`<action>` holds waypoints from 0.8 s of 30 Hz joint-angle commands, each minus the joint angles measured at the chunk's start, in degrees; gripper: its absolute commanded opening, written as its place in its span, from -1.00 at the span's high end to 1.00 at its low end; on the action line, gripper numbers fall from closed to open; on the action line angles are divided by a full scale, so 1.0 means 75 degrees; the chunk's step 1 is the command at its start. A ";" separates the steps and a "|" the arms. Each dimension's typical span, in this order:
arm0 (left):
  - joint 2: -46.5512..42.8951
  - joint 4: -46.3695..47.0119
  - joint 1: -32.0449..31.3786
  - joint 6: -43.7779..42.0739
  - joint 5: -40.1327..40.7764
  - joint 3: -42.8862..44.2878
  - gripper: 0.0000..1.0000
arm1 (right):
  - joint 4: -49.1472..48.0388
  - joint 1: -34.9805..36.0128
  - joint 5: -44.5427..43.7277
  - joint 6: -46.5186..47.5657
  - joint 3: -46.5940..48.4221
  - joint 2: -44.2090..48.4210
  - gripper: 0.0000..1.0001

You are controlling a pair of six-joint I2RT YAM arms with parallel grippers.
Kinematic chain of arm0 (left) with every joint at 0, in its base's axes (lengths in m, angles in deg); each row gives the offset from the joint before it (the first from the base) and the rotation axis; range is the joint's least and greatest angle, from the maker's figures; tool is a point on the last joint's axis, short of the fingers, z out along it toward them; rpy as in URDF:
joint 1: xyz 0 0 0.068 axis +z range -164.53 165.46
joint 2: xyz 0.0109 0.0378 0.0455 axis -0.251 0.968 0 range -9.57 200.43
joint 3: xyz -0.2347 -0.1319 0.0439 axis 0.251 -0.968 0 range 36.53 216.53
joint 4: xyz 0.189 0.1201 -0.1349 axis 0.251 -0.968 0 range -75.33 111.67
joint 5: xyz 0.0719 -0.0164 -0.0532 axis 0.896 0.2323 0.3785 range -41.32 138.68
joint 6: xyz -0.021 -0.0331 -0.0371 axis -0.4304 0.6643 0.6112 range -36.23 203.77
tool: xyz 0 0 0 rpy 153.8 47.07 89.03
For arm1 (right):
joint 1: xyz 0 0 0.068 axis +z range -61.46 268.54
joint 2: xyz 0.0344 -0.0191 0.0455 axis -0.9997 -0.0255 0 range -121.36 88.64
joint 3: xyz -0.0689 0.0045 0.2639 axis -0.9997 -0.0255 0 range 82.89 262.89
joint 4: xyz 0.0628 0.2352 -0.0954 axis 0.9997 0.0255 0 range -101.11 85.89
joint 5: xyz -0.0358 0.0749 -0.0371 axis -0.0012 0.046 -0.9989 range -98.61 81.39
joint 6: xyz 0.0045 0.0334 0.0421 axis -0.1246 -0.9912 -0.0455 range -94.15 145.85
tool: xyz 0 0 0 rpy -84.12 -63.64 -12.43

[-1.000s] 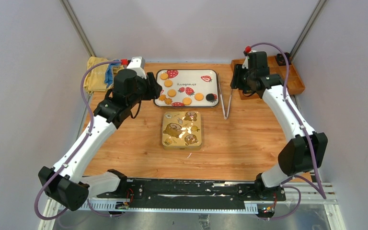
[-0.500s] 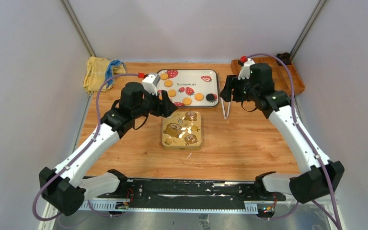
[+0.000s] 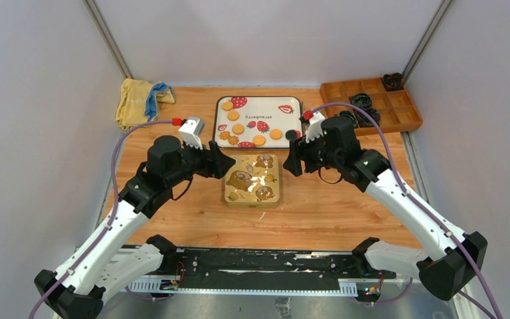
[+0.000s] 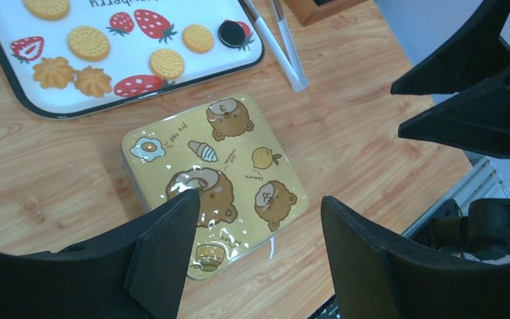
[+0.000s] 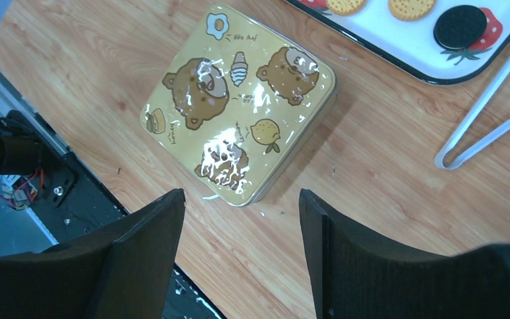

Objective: Pack the cookies

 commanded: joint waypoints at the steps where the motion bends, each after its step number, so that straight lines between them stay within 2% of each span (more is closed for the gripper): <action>1: 0.0180 -0.0171 -0.0041 0.0003 0.0436 0.0326 -0.47 | 0.0239 0.0291 -0.1170 0.0103 -0.0004 0.0115 -0.38; 6: 0.0515 -0.0065 -0.0039 0.0203 0.0726 0.0189 -0.47 | 0.0750 0.0456 -0.2551 0.0360 0.0180 -0.0005 -0.39; 9: 0.0595 -0.0054 -0.0035 0.0226 0.0831 0.0145 -0.47 | 0.0859 0.0461 -0.2954 0.0480 0.0152 0.0034 -0.39; 24: 0.0666 -0.0193 -0.0037 0.0185 0.0926 0.0157 -0.47 | 0.0861 0.0460 -0.3038 0.0418 0.0091 0.0191 -0.39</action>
